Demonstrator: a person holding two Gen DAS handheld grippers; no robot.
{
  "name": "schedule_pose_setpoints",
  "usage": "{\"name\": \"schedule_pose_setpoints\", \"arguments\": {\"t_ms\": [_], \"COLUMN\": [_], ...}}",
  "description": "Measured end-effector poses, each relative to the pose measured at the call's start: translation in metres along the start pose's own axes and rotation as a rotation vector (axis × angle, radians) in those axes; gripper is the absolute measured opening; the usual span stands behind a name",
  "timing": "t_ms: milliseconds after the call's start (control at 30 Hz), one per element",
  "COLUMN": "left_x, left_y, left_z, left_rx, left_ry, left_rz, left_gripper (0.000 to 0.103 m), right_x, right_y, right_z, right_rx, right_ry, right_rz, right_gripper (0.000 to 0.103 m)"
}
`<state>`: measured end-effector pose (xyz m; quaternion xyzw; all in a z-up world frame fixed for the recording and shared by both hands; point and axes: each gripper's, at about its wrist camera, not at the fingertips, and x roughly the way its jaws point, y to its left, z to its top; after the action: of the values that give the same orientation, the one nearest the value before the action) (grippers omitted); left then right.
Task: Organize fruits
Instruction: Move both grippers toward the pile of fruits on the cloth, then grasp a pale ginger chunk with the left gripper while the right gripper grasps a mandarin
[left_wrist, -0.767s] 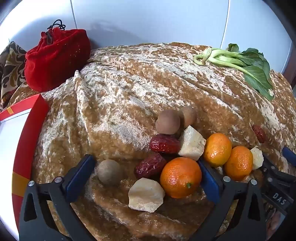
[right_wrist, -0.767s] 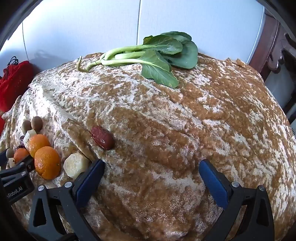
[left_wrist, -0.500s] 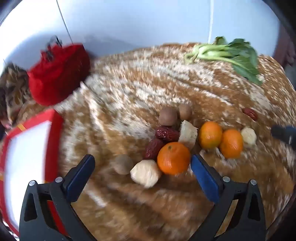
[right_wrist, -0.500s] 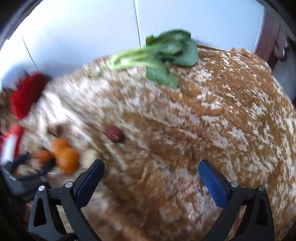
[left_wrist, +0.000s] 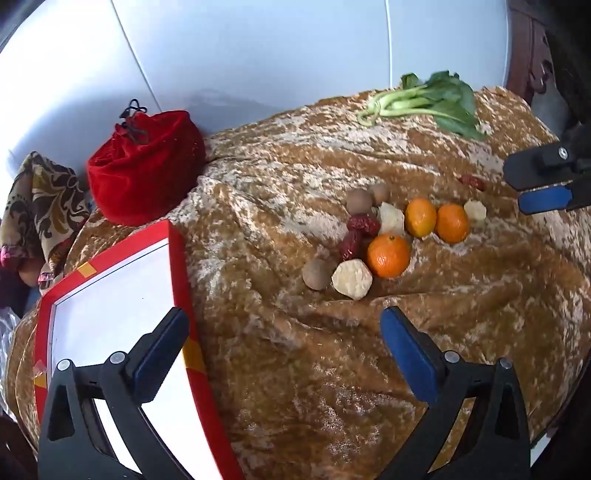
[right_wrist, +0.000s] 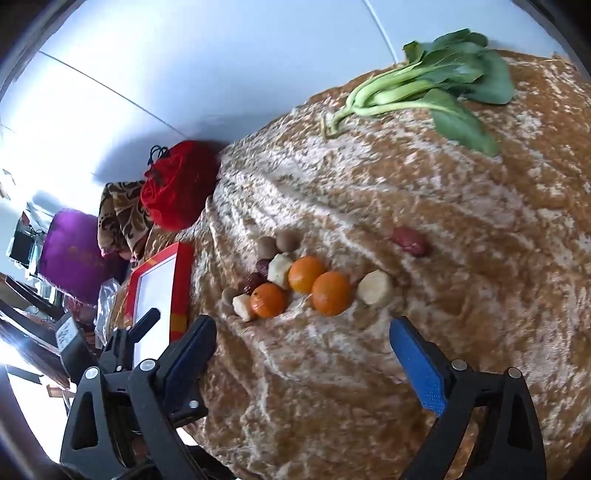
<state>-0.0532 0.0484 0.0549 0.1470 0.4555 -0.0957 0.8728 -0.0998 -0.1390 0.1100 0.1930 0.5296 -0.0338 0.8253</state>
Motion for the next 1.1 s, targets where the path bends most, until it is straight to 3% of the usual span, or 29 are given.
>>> {"name": "schedule_pose_setpoints", "arguments": {"t_ms": [33,100,200,367,433,500,900,1000,1100], "left_x": [0.001,0.004,0.009,0.025,0.035,0.041,0.058,0.058,0.060], "left_y": [-0.001,-0.003,-0.009,-0.017,-0.017,-0.017,-0.031,-0.033,-0.034], "left_z": [0.000,0.004,0.011,0.022,0.023,0.023,0.026,0.026,0.026], "left_rx": [0.011,0.022,0.037,0.044,0.036,0.021,0.071,0.090,0.099], "left_ry": [0.000,0.000,0.004,0.049,0.084,0.102,0.133,0.137,0.133], "left_rz": [-0.002,-0.016,-0.067,-0.122,-0.148,-0.175,-0.212,-0.231,-0.226], "left_gripper": [0.103,0.103,0.102,0.081,0.062,0.058,0.054,0.047,0.047], "right_x": [0.005,0.018,0.033,0.045,0.046,0.048,0.053,0.056,0.061], "right_y": [0.002,-0.003,-0.007,-0.008,-0.008,-0.009,-0.016,-0.016,-0.016], "right_z": [0.000,0.015,0.020,0.024,0.025,0.026,0.028,0.029,0.031], "right_rx": [0.012,0.083,0.151,0.188,0.189,0.194,0.221,0.222,0.230], "right_ry": [0.014,0.137,0.187,0.189,0.188,0.190,0.182,0.185,0.190], "right_rz": [-0.002,-0.025,-0.024,-0.019,-0.016,-0.015,0.019,0.016,0.017], "right_gripper": [0.094,0.092,0.085,0.081,0.080,0.080,0.078,0.075,0.069]}}
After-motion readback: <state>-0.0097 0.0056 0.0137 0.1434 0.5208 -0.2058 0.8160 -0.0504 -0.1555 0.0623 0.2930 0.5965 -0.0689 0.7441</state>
